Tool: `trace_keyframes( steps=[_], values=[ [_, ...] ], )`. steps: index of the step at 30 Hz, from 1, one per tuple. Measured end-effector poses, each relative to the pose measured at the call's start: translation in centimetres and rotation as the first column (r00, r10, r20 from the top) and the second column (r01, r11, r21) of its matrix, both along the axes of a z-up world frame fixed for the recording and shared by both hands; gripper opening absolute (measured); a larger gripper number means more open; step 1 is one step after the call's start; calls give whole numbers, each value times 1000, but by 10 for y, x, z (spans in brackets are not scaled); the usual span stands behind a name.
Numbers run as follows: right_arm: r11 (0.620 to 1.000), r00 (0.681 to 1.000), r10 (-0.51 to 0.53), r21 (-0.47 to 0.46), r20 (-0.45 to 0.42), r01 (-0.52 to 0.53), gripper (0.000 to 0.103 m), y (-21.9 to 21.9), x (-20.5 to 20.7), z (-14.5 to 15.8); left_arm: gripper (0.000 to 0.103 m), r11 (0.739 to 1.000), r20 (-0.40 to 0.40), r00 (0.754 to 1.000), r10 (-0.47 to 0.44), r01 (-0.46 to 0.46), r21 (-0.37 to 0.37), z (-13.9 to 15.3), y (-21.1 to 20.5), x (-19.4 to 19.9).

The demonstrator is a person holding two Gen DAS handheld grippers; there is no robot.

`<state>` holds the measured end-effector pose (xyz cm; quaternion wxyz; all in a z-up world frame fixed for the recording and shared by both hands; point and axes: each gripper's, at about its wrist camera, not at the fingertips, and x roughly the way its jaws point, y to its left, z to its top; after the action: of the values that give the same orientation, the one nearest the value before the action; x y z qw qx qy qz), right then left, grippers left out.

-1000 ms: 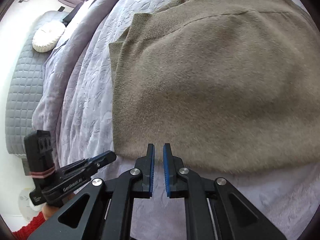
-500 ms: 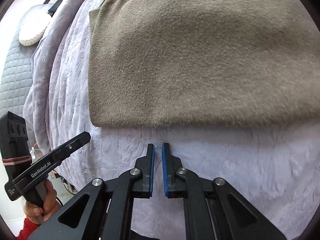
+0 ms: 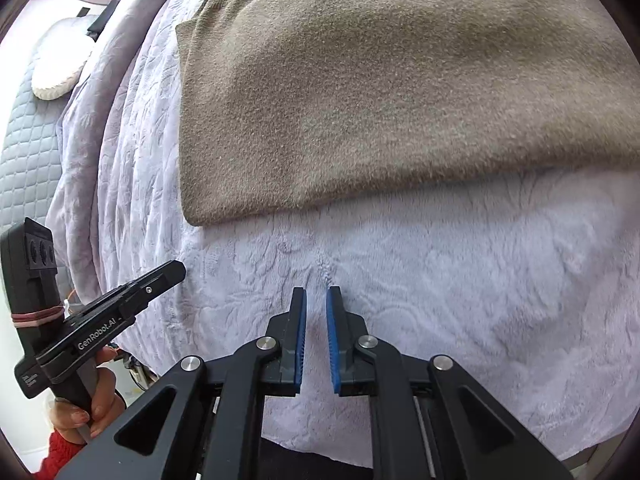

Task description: Fold small clothes

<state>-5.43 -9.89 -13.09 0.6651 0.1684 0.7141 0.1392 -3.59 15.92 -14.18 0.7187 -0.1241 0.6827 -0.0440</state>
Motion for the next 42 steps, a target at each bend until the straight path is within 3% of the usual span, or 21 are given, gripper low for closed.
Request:
trace_keyframes(
  steps=[1, 2, 3, 4, 6, 17, 27, 30, 33, 38, 40, 42],
  values=[
    [1000, 1000, 2, -2, 3, -2, 16, 1, -2, 2, 16, 1000, 0, 1000, -4, 4, 12, 1, 0, -1],
    [1000, 1000, 3, -3, 7, -3, 19, 2, -4, 4, 34, 1000, -4, 1000, -8, 8, 27, 1, -1, -2],
    [1000, 1000, 4, -3, 10, -4, 21, 3, -6, 6, 85, 999, -5, 1000, -6, 6, 39, 1, -1, -4],
    [1000, 1000, 4, -1, 13, -4, 26, 3, -7, 9, 103, 999, 14, 1000, 3, -4, 49, 4, -1, -7],
    [1000, 1000, 2, 5, 21, -2, 32, 4, -10, 13, 103, 999, 54, 999, -7, 5, 52, 12, 1, -14],
    [1000, 998, -16, 6, 56, 16, 38, 8, -23, 34, 103, 995, 120, 993, -20, 8, 95, 35, 7, -22],
    [998, 996, -52, -18, 79, 54, 44, -3, -34, 46, 103, 999, 151, 989, -12, 7, 33, 51, 16, -20],
    [996, 993, -79, -23, 87, 81, 44, -12, -37, 50, 103, 1000, 188, 982, 10, -8, -13, 66, 25, -24],
    [990, 986, -133, -22, 103, 136, 45, -31, -39, 56, 103, 1000, 248, 969, 8, -6, -9, 85, 24, -22],
    [953, 944, -295, -21, 146, 301, 59, -90, -38, 68, 103, 1000, 369, 929, 13, -10, -9, 122, 18, -12],
    [920, 909, -384, -20, 161, 392, 60, -123, -36, 72, 103, 996, 401, 915, 48, -16, -85, 130, 19, -6],
    [874, 861, -476, -8, 179, 485, 60, -159, -34, 75, 103, 987, 390, 918, 72, -9, -161, 130, 18, 6]
  ],
)
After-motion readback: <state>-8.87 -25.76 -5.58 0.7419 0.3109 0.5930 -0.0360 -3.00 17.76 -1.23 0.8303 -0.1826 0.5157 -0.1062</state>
